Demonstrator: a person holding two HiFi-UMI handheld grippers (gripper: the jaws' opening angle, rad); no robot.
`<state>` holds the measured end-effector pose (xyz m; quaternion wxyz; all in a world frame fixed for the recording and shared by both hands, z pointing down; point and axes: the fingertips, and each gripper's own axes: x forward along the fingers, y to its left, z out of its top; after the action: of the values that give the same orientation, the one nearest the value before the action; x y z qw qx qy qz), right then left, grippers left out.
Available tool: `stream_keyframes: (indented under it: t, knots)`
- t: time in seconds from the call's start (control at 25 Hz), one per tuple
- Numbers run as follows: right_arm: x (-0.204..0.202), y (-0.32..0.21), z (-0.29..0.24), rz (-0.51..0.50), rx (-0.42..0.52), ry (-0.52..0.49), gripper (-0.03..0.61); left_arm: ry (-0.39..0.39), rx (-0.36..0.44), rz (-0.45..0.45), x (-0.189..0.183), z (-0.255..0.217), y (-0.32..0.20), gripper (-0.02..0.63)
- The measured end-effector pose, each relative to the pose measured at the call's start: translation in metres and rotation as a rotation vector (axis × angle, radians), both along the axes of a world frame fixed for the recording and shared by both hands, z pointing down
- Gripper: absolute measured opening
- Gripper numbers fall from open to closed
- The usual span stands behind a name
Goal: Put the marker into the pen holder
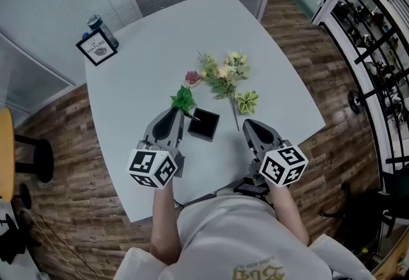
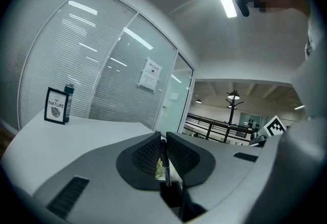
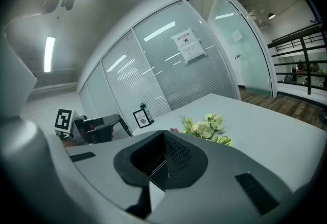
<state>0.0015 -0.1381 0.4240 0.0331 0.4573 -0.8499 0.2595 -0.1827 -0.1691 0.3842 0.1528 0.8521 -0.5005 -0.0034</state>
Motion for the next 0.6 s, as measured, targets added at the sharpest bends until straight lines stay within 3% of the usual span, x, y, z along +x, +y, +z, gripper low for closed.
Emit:
stream_keyframes:
  t: [0.6]
  knots:
    - [0.007,-0.022,0.013,-0.015,-0.027,-0.011,0.017,-0.058,-0.055,-0.001,0.01,0.027,-0.015,0.038]
